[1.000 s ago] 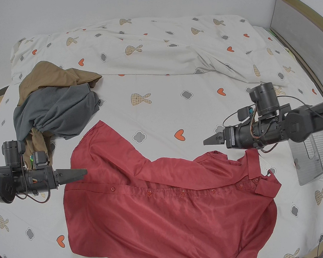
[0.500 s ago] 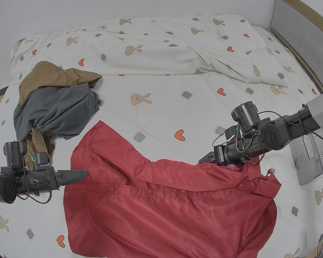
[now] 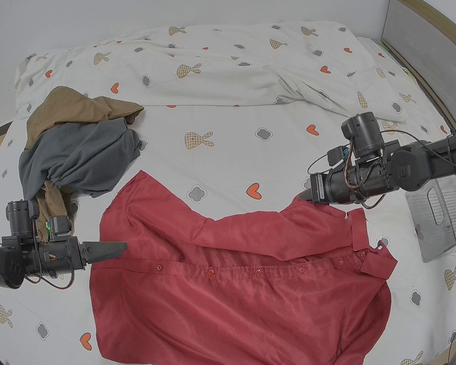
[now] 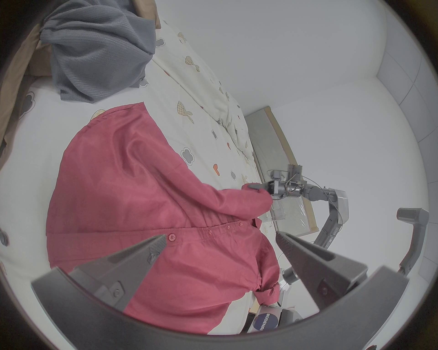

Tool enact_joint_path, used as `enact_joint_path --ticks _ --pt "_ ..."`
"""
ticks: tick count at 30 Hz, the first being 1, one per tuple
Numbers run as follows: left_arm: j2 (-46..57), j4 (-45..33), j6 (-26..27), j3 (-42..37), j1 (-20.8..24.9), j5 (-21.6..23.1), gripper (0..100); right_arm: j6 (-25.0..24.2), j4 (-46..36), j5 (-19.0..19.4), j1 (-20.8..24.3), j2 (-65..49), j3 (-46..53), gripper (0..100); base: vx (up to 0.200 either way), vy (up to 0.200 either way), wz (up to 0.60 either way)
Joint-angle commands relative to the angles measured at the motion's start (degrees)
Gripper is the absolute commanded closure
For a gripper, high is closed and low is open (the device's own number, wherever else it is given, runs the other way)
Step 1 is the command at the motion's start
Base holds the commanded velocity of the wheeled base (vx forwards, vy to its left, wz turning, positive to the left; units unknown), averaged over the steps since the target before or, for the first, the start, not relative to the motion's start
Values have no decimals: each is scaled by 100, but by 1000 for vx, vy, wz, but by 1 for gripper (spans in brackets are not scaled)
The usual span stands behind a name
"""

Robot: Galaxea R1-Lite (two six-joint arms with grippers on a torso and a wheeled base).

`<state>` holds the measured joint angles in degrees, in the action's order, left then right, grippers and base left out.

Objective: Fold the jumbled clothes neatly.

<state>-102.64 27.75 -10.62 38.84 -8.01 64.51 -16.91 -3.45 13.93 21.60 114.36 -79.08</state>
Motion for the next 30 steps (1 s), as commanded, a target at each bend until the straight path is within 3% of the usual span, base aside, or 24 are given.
enact_joint_path --ticks 1,17,23,30 --pt "16 3 -2 -26 10 0 0 21 11 -260 20 -344 -204 100 0 0 0" --pt "-10 3 7 -17 27 0 0 56 29 -2641 389 438 -1857 100 0 0 0" --pt "-10 3 7 -17 27 0 0 65 424 -2861 389 851 -2366 100 0 0 0" --pt "-28 20 7 -17 19 0 0 794 697 -2888 353 1141 -2384 100 0 0 0"
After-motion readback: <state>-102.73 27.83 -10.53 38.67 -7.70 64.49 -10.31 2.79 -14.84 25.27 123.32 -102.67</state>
